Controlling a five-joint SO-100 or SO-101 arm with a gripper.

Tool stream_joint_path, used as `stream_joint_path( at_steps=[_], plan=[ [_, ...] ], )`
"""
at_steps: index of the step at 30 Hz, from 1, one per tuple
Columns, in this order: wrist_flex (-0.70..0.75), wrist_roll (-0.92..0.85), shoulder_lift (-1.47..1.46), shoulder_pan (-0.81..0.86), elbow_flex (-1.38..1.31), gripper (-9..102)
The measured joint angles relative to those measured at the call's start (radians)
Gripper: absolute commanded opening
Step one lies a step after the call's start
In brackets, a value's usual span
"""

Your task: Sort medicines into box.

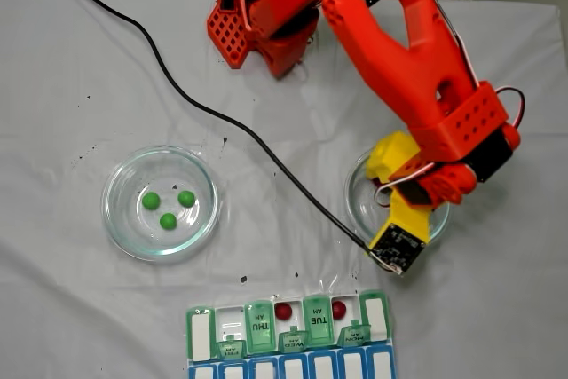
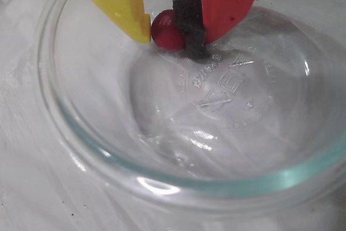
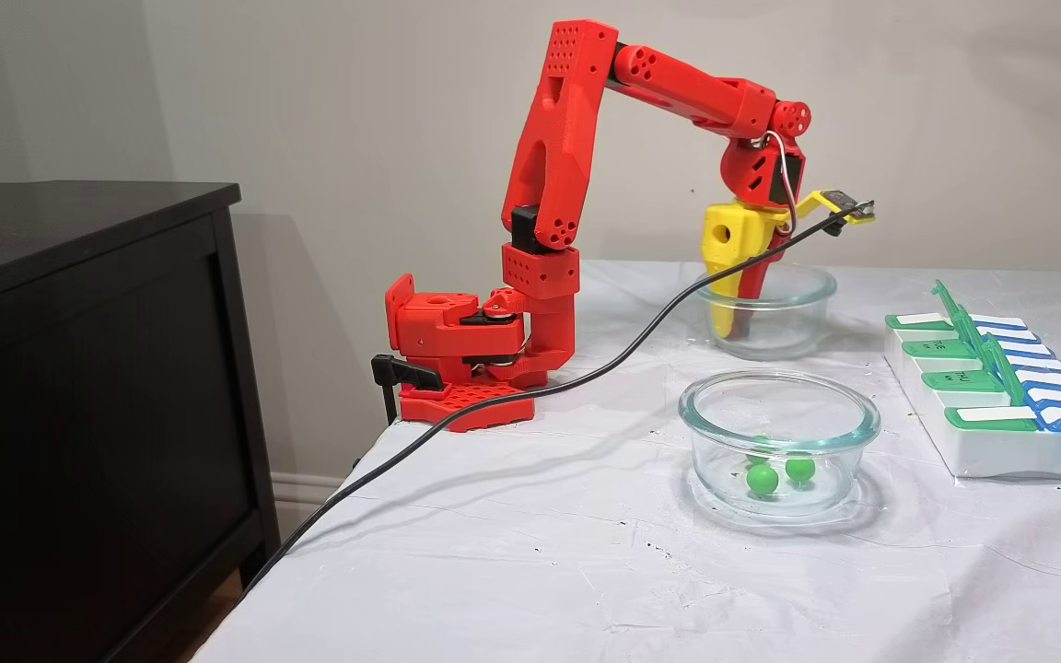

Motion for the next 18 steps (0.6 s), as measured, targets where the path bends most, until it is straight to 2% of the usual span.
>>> stream_joint_path(
  at_steps=[7,18],
  plan=[
    [0.028,0.066,0.133,0.069,-0.015,0],
    [-0.081,0.241,0.428,0.212,-0.009,0]
  ],
)
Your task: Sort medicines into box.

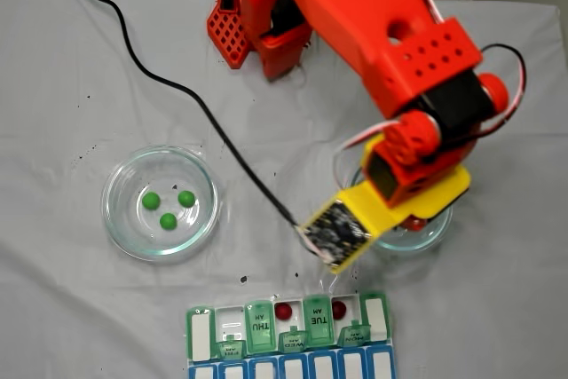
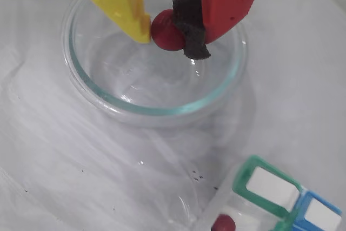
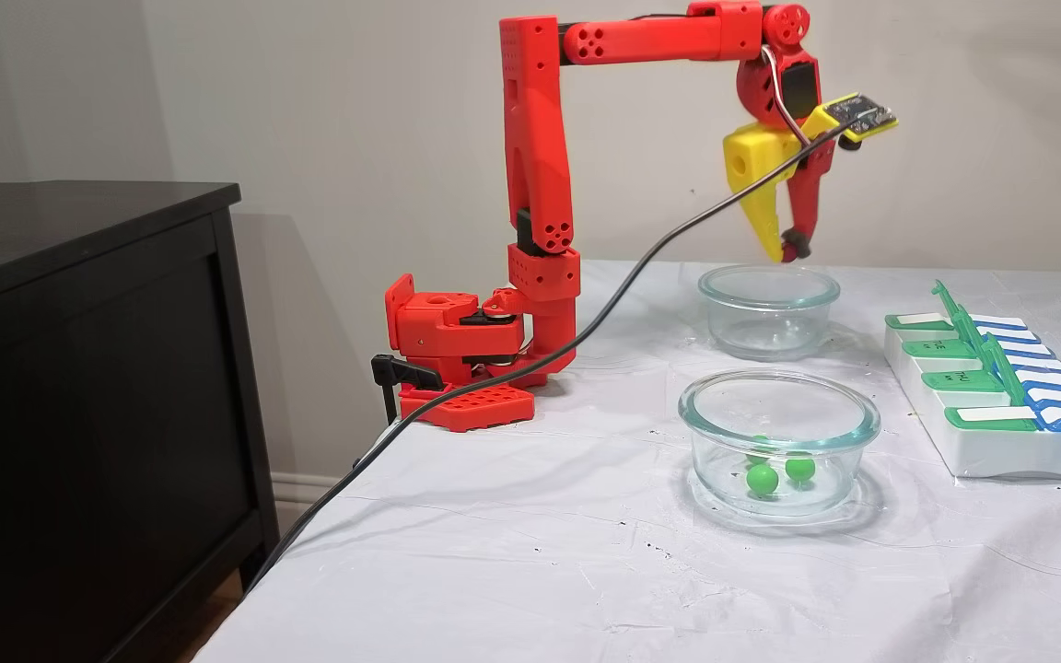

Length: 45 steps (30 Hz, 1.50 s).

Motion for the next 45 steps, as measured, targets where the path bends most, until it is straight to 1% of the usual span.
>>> stream_joint_path(
  at_steps=[5,11,17,19,24,26,29,35,39,45],
  plan=[
    [-0.115,-0.025,0.126,0.097,0.077,0],
    [-0.115,-0.083,0.135,0.172,0.078,0],
    [-0.190,-0.170,0.187,0.304,0.114,0],
    [-0.224,-0.212,0.206,0.351,0.138,0],
    [-0.357,-0.298,0.273,0.488,0.311,0],
    [-0.396,-0.311,0.288,0.512,0.362,0],
    [-0.443,-0.318,0.288,0.526,0.368,0],
    [-0.532,-0.330,0.222,0.565,0.367,0],
    [-0.606,-0.341,0.112,0.565,0.365,0],
    [-0.638,-0.347,-0.069,0.581,0.273,0]
  ],
)
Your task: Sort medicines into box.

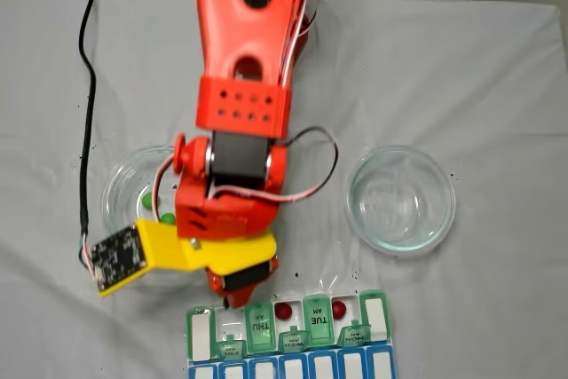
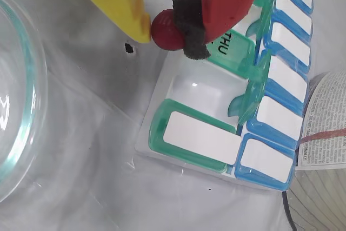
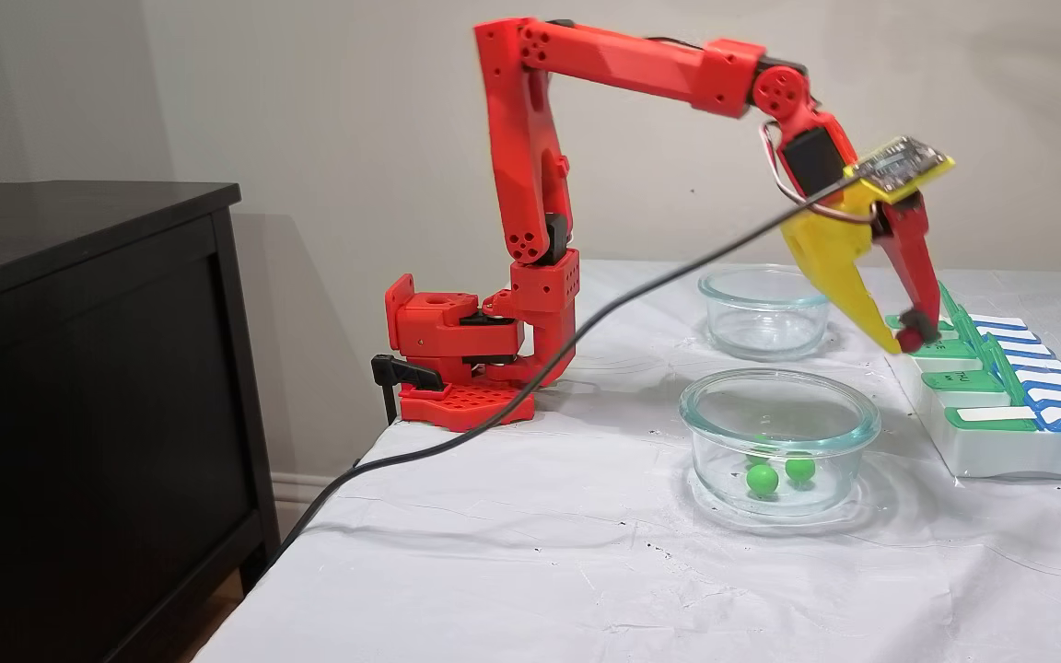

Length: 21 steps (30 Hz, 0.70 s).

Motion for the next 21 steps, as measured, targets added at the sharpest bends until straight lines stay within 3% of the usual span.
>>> stream_joint_path(
  at_steps=[21],
  plan=[
    [-0.020,-0.028,-0.109,0.017,-0.126,0]
  ],
)
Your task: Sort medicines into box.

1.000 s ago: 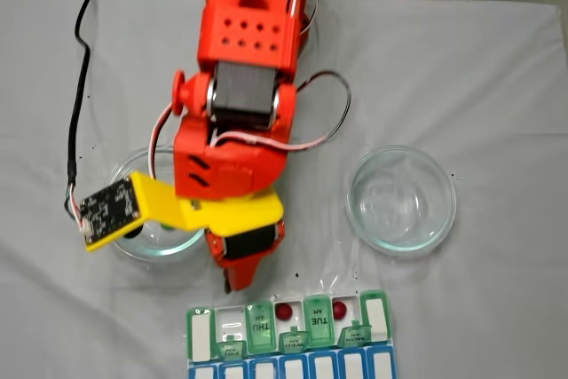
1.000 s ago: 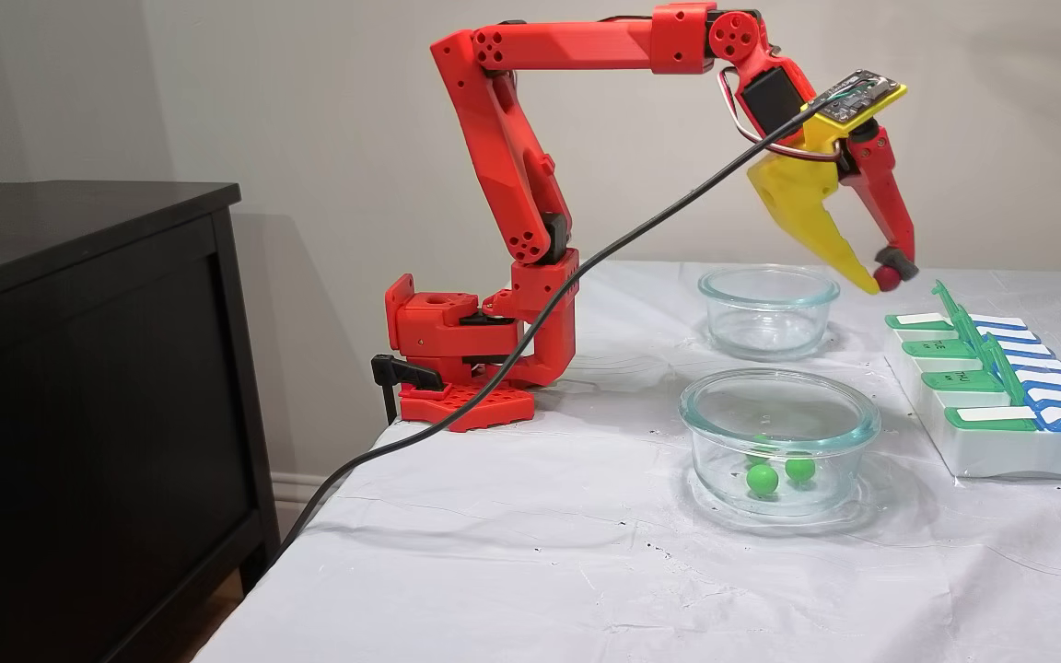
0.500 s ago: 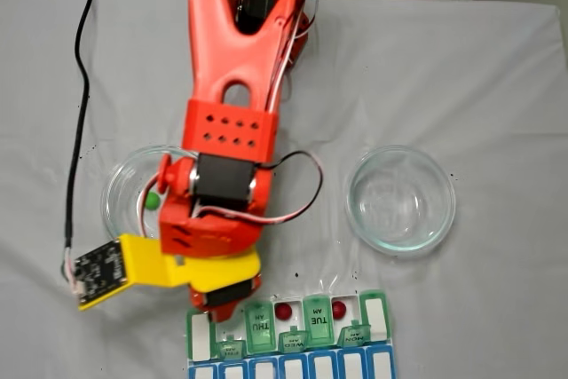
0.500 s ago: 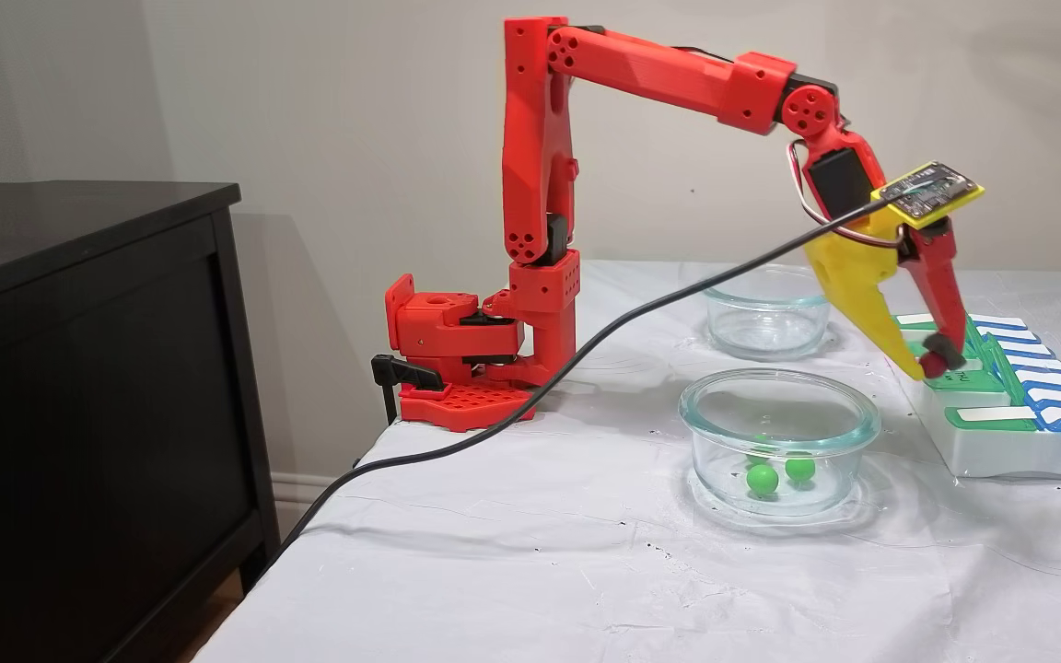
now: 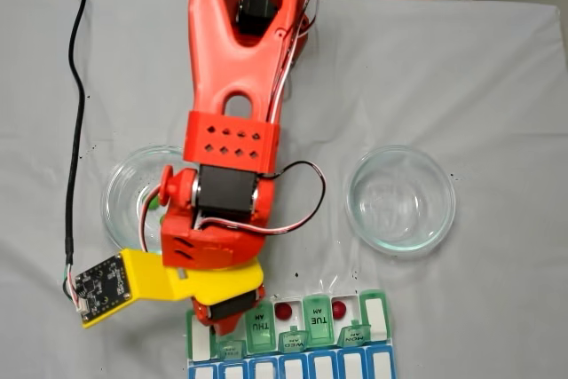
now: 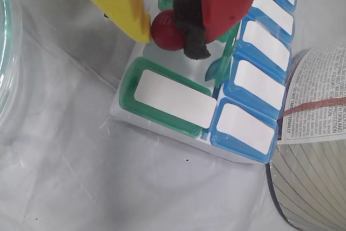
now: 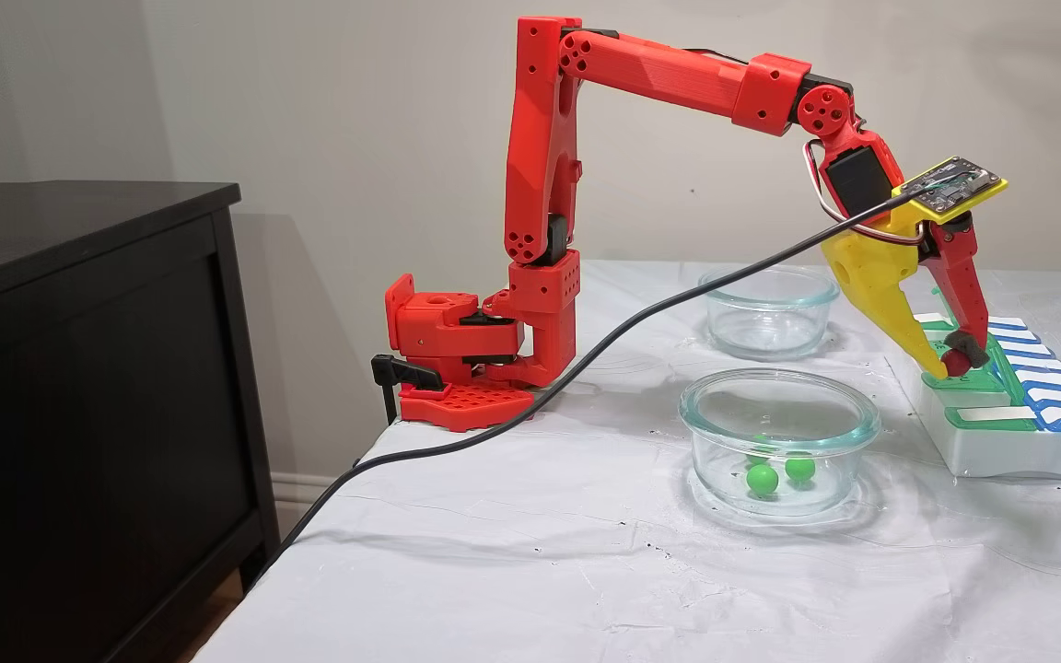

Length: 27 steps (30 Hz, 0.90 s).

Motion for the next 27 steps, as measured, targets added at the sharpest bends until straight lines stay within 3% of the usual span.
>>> stream_joint_path(
  at_steps=[23,25,27],
  plan=[
    [-0.095,-0.040,-0.094,-0.021,0.000,1],
    [-0.097,-0.048,-0.094,-0.025,0.000,4],
    [-0.097,-0.061,-0.095,-0.028,0.000,18]
  ],
)
